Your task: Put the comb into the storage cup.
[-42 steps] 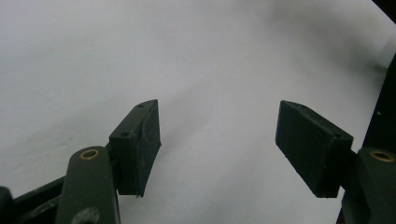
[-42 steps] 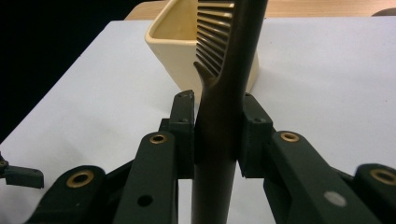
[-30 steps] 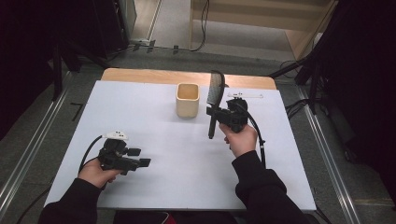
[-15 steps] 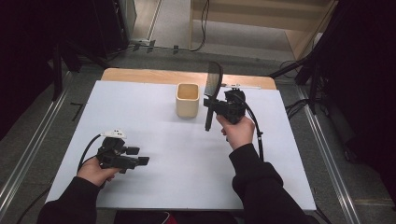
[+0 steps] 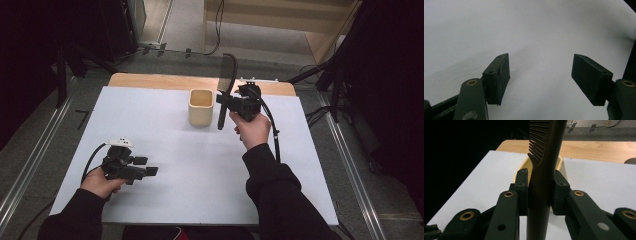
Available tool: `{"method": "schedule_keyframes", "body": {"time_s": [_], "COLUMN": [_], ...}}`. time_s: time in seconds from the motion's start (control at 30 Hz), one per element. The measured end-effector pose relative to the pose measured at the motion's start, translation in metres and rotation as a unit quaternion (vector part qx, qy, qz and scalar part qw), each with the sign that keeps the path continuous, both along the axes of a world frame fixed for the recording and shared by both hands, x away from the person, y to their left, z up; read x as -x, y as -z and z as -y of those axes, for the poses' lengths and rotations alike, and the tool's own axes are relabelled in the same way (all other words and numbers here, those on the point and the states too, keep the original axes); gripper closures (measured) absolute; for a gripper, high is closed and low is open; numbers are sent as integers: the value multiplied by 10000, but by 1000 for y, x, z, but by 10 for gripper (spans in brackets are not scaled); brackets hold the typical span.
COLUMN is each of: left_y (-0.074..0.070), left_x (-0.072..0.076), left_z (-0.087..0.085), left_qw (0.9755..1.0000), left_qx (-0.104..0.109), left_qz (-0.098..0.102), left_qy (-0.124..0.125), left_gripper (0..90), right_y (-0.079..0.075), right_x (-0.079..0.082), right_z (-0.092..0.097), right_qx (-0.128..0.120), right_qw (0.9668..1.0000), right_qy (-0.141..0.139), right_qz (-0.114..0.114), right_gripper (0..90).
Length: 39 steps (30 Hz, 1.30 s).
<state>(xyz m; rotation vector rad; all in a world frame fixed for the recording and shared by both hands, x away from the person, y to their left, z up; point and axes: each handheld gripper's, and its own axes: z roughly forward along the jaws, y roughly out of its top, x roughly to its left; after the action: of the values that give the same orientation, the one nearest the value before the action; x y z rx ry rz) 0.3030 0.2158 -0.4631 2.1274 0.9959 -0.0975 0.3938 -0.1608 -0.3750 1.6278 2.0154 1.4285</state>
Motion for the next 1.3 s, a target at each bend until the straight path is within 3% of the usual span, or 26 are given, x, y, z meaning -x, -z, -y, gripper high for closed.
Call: {"method": "schedule_keyframes", "body": {"time_s": [0.2,0.8,1.03,1.3], "left_y": [1,2,2,2], "left_x": [0,-1,-2,-2], "left_z": [1,0,0,0], "left_qw": [10000,10000,10000,10000], "left_qx": [40,29,29,-1], "left_qz": [-38,-53,-50,-60], "left_qy": [41,16,24,36], "left_gripper": [315,316,316,316], "right_y": [-6,-21,-23,-25], "right_x": [-10,-36,-48,-58], "right_z": [-5,-19,-20,-23], "right_qx": [55,-183,-527,-465], "right_qw": [10000,9998,9984,9987], "right_qy": [7,44,-175,-179], "right_qz": [-12,-3,68,131], "right_gripper": [700,700,700,700]}}
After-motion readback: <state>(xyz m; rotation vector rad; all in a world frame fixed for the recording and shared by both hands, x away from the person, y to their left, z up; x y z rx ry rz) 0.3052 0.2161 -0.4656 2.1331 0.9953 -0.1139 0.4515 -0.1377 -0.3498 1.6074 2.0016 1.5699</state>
